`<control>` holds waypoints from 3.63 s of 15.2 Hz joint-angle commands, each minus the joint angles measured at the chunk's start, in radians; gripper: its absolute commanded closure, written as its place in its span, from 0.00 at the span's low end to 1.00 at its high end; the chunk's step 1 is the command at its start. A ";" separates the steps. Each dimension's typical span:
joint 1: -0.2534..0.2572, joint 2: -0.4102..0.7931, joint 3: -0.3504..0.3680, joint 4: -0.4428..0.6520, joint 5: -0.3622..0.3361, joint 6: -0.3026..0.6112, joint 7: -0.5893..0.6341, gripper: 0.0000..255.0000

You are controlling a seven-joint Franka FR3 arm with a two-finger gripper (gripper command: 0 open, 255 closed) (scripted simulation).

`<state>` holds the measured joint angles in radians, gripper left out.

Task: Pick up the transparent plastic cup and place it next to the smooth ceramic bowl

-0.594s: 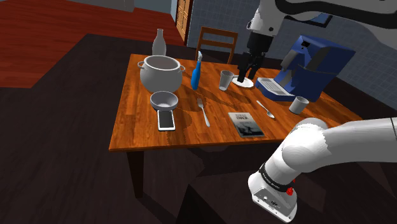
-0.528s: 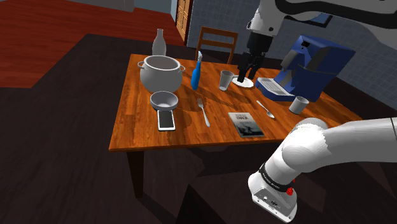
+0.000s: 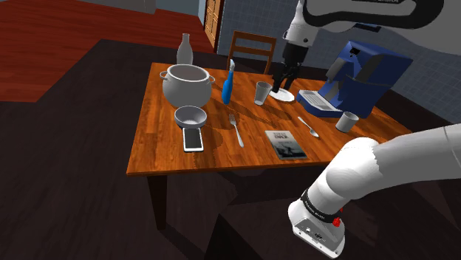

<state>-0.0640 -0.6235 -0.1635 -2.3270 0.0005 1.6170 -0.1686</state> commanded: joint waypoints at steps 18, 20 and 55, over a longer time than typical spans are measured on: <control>-0.072 0.609 -0.281 0.352 0.084 0.269 -0.373 0.00; -0.090 0.686 -0.297 0.415 0.121 0.275 -0.416 0.00; -0.335 1.293 -0.276 1.004 0.389 0.246 -0.616 1.00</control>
<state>-0.3994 0.6697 -0.4400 -1.3233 0.3892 1.8629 -0.7849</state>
